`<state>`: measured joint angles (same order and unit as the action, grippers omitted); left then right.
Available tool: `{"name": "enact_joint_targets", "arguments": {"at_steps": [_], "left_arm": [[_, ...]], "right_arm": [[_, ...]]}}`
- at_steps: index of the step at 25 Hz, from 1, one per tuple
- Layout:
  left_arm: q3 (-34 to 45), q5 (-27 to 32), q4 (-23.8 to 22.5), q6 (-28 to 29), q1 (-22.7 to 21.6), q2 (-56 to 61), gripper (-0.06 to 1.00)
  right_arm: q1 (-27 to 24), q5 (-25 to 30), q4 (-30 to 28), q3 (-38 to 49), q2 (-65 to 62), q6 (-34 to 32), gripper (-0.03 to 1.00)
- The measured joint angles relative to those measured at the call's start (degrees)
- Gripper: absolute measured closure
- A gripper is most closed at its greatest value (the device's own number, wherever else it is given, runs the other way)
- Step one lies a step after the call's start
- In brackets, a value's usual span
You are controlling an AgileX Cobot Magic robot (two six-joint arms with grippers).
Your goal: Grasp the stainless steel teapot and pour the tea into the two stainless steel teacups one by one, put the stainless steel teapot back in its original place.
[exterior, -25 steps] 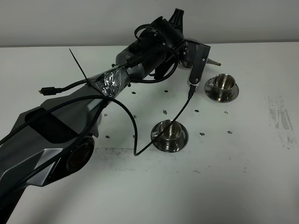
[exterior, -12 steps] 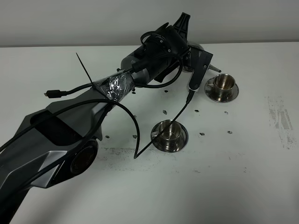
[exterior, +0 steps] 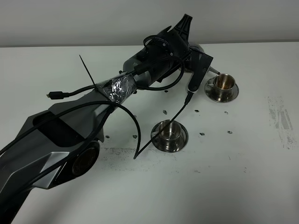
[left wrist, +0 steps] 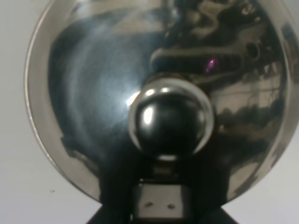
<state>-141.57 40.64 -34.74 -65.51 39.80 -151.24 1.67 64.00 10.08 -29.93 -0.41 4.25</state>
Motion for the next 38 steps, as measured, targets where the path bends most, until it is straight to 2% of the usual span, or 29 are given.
{"name": "enact_joint_targets", "arguments": {"at_steps": [7,38], "left_arm": [[0.00,-1.00,-1.92,-0.05,0.07,0.00,0.76],[0.00,-3.63,-4.23,-2.76,0.07,0.00,0.76]], "right_arm": [[0.00,0.00,0.00,0.00,0.00,0.00,0.72],[0.00,0.00,0.00,0.00,0.00,0.00,0.72]]}}
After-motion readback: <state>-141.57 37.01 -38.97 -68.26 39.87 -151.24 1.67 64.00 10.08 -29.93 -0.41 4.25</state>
